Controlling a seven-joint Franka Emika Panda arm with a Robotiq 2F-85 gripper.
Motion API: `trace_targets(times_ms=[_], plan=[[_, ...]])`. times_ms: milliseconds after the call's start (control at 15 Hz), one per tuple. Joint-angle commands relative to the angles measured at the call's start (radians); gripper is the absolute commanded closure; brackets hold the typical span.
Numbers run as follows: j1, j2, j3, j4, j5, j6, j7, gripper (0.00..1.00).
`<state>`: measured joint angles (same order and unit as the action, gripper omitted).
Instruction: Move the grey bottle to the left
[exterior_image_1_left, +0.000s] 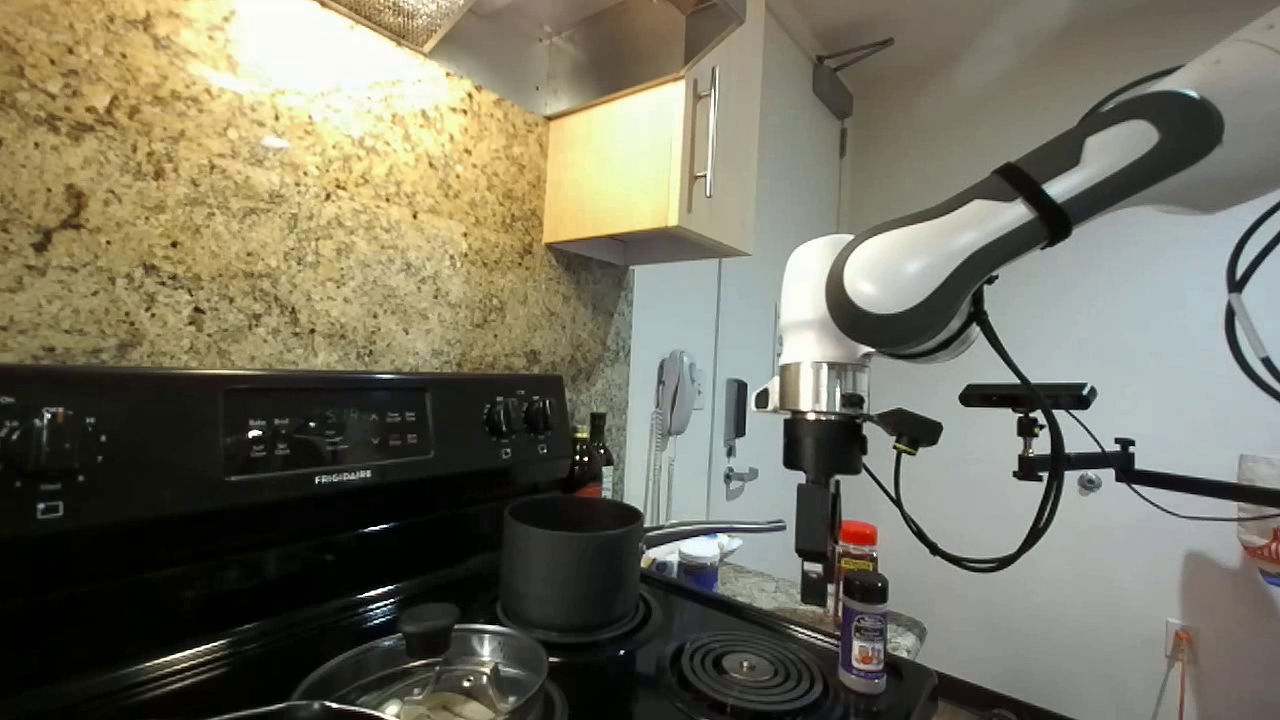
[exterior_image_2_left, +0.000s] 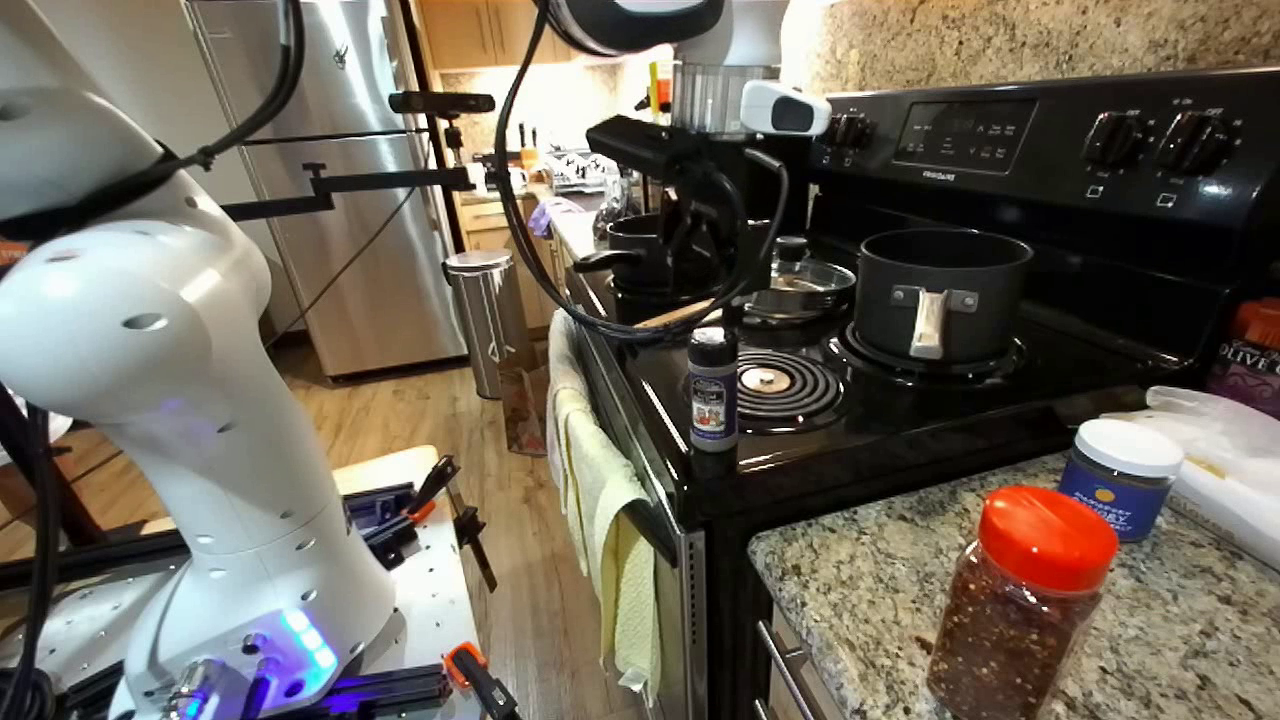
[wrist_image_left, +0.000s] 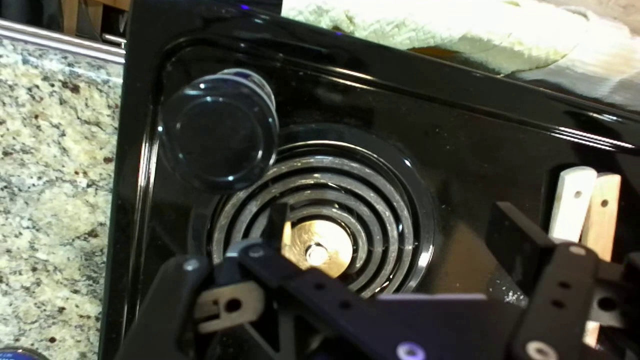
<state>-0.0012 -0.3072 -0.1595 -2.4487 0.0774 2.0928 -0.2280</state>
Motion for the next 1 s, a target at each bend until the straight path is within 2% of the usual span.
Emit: trace_targets(times_ms=[0,333,667,933], plan=[[-0.041,-0.024,0.016,0.016,-0.028,-0.009,0.038,0.00],[-0.098,-0.065,0.008,0.034,-0.076,-0.016,0.093,0.00],[-0.145,-0.094,0.011,-0.004,-0.125,-0.022,0.160,0.00],[-0.158,-0.102,0.000,-0.041,-0.107,-0.023,0.180,0.00]])
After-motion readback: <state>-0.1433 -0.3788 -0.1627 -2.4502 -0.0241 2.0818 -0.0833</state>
